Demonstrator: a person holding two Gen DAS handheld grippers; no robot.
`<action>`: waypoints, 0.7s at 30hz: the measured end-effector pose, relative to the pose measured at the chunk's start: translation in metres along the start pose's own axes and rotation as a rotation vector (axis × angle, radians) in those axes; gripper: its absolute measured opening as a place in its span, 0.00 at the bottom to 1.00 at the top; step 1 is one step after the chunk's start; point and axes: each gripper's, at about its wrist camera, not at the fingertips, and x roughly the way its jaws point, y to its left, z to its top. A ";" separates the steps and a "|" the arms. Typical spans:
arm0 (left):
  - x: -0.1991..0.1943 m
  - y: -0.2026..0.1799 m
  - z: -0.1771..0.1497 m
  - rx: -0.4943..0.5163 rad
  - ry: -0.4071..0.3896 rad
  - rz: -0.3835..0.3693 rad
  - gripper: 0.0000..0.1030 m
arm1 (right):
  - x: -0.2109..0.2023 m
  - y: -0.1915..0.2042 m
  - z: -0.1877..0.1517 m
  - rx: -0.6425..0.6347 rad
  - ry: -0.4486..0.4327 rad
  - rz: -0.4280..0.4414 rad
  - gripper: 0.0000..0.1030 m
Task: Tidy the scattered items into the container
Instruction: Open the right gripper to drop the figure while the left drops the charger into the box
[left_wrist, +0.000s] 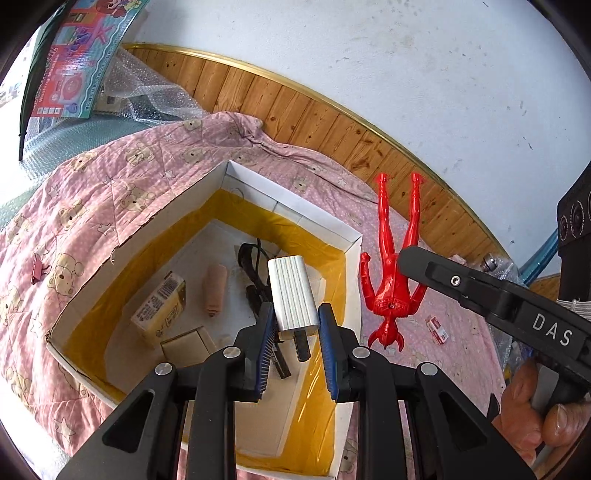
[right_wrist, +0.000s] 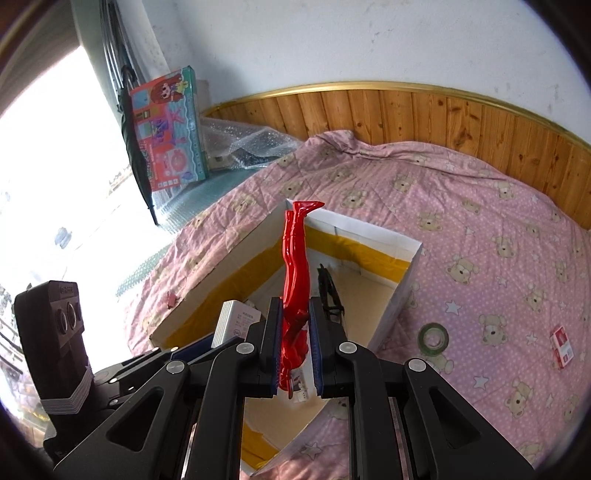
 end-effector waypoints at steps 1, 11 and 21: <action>0.003 0.002 0.001 -0.007 0.007 0.002 0.24 | 0.004 -0.001 0.001 0.001 0.005 0.001 0.14; 0.063 0.022 0.015 -0.066 0.125 0.019 0.46 | 0.057 -0.044 0.019 0.083 0.015 -0.097 0.33; 0.068 0.057 0.016 -0.158 0.137 0.040 0.51 | 0.058 -0.072 0.008 0.168 0.036 -0.064 0.33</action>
